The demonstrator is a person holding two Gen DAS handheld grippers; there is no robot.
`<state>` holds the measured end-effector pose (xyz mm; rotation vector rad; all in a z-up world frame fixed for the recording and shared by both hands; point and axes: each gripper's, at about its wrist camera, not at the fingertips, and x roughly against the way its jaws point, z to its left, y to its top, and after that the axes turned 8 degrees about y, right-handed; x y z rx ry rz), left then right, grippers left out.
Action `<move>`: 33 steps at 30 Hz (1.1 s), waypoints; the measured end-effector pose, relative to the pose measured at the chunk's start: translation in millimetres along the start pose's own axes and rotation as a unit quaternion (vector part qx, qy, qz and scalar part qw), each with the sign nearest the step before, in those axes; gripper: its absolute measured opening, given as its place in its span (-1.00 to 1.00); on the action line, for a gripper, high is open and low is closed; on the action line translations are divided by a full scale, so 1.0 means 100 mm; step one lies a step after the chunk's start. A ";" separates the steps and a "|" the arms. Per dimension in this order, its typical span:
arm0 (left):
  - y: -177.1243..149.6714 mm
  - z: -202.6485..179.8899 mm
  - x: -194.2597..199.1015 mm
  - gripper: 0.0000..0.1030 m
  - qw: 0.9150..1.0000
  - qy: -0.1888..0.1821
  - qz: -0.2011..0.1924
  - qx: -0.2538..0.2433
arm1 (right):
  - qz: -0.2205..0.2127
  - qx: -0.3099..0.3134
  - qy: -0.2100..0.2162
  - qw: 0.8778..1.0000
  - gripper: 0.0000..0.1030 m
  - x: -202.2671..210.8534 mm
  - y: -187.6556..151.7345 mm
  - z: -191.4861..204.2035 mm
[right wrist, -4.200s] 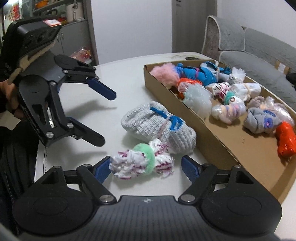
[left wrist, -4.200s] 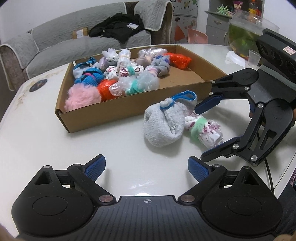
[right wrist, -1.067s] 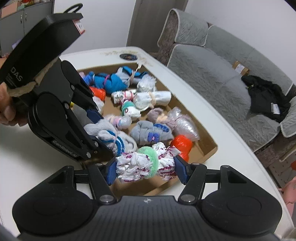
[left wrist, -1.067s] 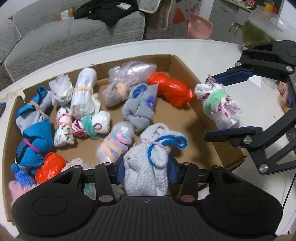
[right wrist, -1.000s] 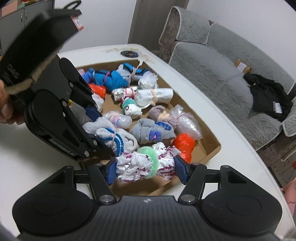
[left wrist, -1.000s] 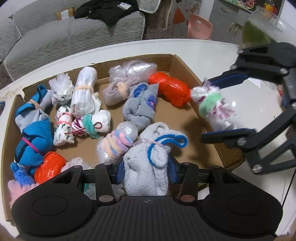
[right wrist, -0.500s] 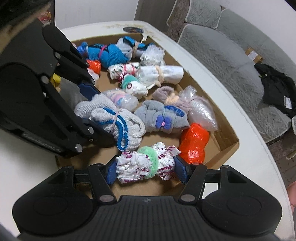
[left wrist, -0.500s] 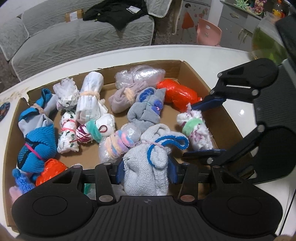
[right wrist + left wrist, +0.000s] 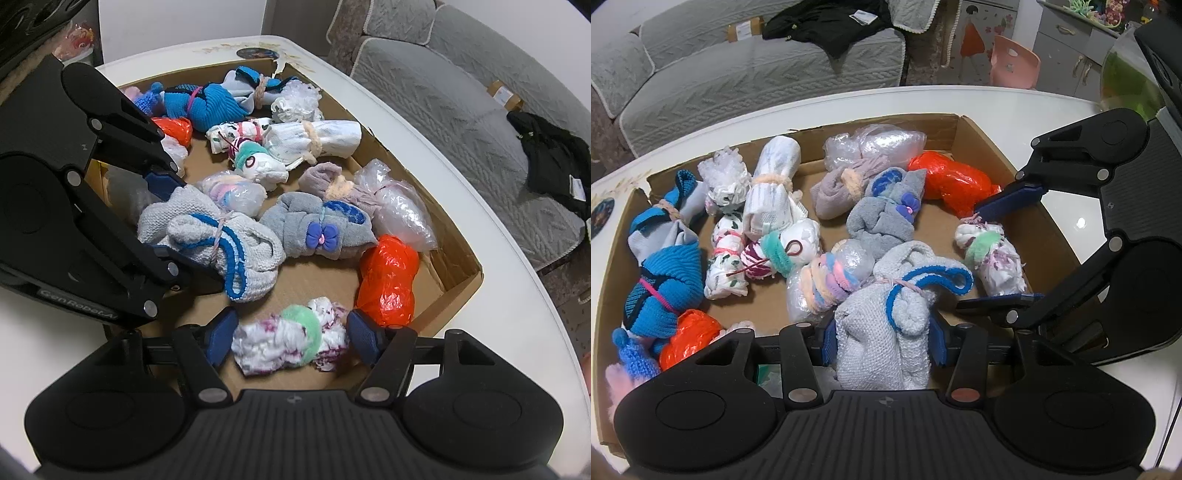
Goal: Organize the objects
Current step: 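Open both grippers to release the bundles in the tray and withdraw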
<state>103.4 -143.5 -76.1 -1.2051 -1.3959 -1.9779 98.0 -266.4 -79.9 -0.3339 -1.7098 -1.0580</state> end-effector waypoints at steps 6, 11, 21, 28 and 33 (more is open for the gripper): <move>-0.01 -0.02 0.00 0.19 1.000 0.008 -0.002 -0.005 | 0.003 -0.001 -0.003 1.000 0.29 0.02 -0.02 0.05; -0.04 0.01 0.10 0.44 1.000 0.013 -0.015 0.006 | -0.016 -0.017 -0.008 1.000 0.37 0.13 -0.05 0.10; -0.13 0.02 0.27 0.65 0.999 0.022 -0.030 0.016 | -0.028 -0.050 -0.034 0.998 0.53 0.24 -0.07 0.27; -0.28 0.06 0.49 0.67 0.999 0.023 -0.045 0.017 | -0.034 -0.065 -0.054 0.996 0.53 0.28 -0.11 0.44; -0.42 0.16 0.70 0.77 0.997 0.023 -0.061 0.052 | -0.056 -0.103 -0.071 0.991 0.58 0.44 -0.17 0.53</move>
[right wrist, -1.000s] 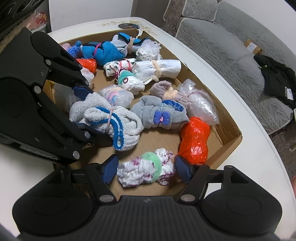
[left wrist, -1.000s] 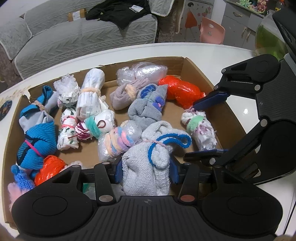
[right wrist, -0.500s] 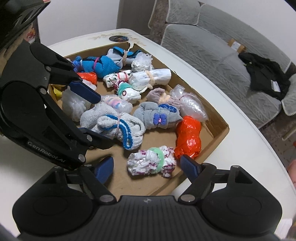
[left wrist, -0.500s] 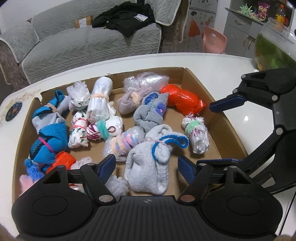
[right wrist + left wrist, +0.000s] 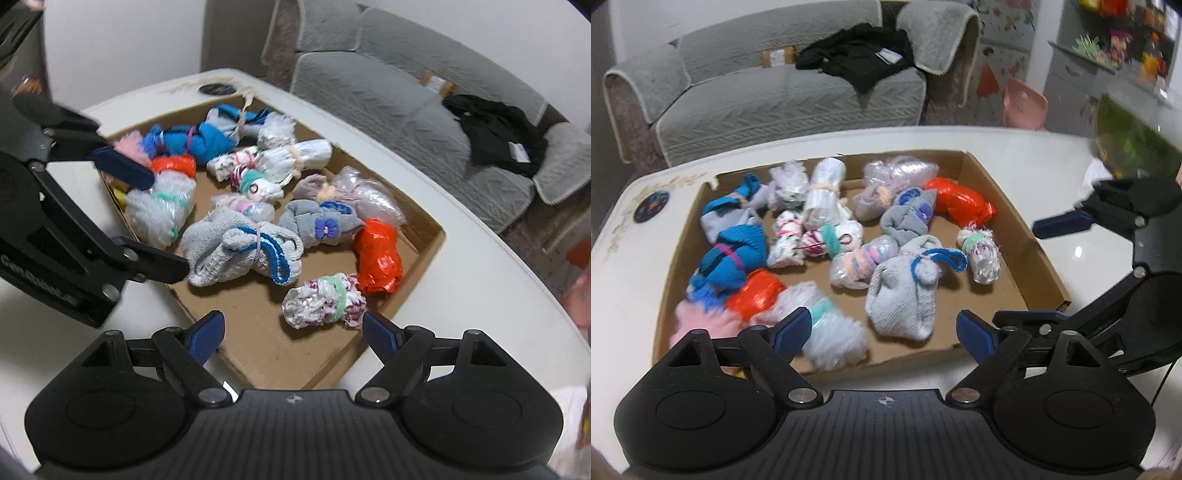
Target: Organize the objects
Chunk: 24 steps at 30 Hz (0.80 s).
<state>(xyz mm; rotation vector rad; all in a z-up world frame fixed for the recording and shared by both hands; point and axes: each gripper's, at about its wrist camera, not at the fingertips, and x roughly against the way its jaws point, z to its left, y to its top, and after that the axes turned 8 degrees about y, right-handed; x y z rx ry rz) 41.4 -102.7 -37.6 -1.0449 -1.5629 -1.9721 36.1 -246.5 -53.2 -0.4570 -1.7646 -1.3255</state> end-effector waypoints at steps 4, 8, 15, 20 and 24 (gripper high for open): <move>-0.09 0.08 0.16 0.97 1.000 0.013 -0.014 0.022 | -0.021 -0.045 -0.008 0.999 0.79 0.14 -0.05 0.07; -0.14 0.18 0.30 0.99 0.998 0.027 -0.029 0.038 | -0.043 -0.106 -0.020 0.993 0.98 0.26 -0.08 0.14; -0.18 0.34 0.36 0.99 0.997 0.045 -0.034 0.055 | -0.056 -0.189 -0.016 0.980 0.98 0.31 -0.11 0.27; -0.20 0.45 0.36 0.99 0.996 0.057 -0.033 0.059 | -0.065 -0.195 -0.014 0.979 0.98 0.31 -0.07 0.37; -0.21 0.57 0.38 0.99 0.995 0.058 -0.034 0.073 | -0.066 -0.197 -0.012 0.978 0.98 0.28 -0.03 0.42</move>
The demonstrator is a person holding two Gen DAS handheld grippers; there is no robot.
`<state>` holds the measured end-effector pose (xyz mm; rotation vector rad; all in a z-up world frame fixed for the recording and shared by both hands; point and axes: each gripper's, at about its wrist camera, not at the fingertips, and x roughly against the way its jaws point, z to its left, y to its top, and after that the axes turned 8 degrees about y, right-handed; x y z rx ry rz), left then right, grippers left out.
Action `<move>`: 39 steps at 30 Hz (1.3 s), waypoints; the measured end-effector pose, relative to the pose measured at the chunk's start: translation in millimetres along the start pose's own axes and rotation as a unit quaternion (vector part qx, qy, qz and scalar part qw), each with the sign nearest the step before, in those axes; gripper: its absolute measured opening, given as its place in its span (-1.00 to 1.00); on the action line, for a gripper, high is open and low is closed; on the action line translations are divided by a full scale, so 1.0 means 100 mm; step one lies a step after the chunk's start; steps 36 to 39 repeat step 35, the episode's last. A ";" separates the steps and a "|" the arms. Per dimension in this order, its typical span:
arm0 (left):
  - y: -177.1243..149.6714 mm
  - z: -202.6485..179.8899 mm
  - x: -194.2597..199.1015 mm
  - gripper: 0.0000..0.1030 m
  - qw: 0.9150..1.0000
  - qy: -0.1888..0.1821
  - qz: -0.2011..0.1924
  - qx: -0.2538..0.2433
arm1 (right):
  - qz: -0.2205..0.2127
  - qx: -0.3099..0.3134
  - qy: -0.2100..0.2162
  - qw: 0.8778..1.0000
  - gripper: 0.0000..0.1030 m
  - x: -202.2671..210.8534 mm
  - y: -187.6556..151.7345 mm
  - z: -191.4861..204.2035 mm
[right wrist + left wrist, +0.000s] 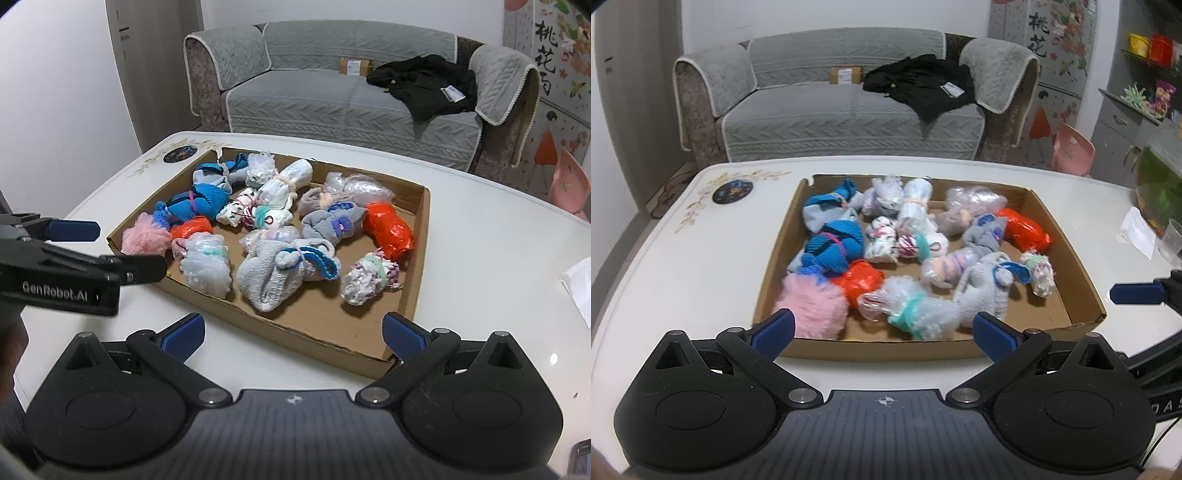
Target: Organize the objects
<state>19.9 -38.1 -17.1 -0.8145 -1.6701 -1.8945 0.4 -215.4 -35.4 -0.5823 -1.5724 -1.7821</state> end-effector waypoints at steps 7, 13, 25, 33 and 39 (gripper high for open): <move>0.03 0.09 0.00 0.99 1.000 0.001 -0.003 0.007 | 0.003 0.001 0.001 1.000 0.99 -0.05 0.01 0.07; 0.06 0.09 -0.01 0.99 1.000 0.004 -0.001 0.010 | 0.003 0.002 0.000 1.000 0.98 -0.05 0.01 0.09; 0.11 0.04 0.03 0.99 1.000 0.007 -0.010 -0.006 | 0.001 -0.003 0.003 1.000 0.99 -0.07 0.01 0.08; 0.18 0.04 0.05 0.99 1.000 0.015 -0.022 -0.006 | 0.004 -0.005 0.006 1.000 0.98 -0.11 0.00 0.11; 0.21 0.04 0.08 0.99 0.999 0.020 -0.032 -0.007 | 0.004 -0.003 0.007 1.000 0.98 -0.11 0.00 0.13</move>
